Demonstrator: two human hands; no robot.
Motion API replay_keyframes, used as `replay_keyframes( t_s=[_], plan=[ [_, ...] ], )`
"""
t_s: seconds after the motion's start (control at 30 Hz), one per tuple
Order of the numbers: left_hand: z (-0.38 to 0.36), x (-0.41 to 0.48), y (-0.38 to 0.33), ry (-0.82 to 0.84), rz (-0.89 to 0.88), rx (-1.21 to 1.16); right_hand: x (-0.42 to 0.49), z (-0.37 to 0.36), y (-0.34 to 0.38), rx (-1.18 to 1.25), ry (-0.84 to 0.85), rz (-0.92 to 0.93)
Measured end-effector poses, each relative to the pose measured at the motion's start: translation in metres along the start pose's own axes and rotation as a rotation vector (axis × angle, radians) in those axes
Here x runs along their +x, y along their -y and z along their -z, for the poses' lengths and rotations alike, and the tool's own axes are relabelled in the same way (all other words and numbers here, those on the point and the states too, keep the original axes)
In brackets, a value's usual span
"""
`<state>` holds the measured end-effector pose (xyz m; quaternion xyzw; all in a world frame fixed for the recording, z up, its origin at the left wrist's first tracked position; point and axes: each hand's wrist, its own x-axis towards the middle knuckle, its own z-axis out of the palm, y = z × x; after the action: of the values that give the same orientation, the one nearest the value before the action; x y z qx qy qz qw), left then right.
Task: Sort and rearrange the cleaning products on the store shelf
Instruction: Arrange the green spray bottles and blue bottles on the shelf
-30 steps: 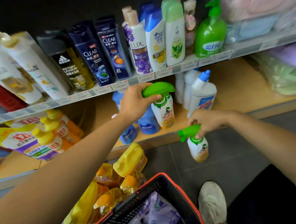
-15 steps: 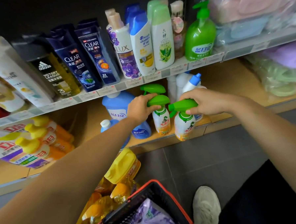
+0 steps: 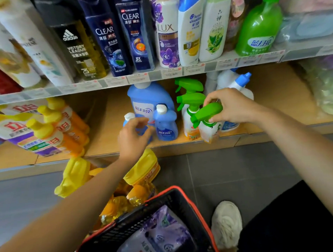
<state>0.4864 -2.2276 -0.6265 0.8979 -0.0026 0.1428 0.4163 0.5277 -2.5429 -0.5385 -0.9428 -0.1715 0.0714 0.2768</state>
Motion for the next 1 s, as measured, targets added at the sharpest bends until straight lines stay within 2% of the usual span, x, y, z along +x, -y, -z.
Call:
replay_keyframes(
  t_s=[0.1, 0.17, 0.27, 0.4, 0.6, 0.83, 0.9, 1.0],
  plan=[
    [-0.004, -0.015, 0.028, -0.141, 0.368, -0.085, 0.002, -0.003, 0.004, -0.044, -0.007, 0.008],
    [-0.007, -0.016, 0.042, -0.167, 0.491, -0.084, 0.003, -0.005, 0.005, -0.078, 0.009, 0.019],
    [-0.013, -0.007, 0.052, -0.053, 0.424, -0.165, 0.007, -0.008, 0.005, -0.102, 0.009, 0.026],
    [-0.016, 0.01, 0.054, -0.027, 0.365, -0.34, 0.01, -0.012, -0.001, -0.079, -0.042, 0.003],
    [-0.017, 0.028, 0.061, 0.09, 0.273, -0.361, 0.021, -0.021, -0.002, 0.076, -0.106, 0.028],
    [-0.019, 0.034, 0.066, 0.205, 0.277, -0.352, 0.045, -0.036, -0.002, 0.066, -0.203, -0.001],
    [-0.023, 0.029, 0.064, 0.167, 0.313, -0.223, 0.047, -0.038, -0.005, 0.073, -0.218, -0.028],
    [-0.029, 0.01, 0.05, -0.075, 0.328, -0.07, 0.046, -0.039, -0.009, 0.092, -0.247, -0.055]
  ],
)
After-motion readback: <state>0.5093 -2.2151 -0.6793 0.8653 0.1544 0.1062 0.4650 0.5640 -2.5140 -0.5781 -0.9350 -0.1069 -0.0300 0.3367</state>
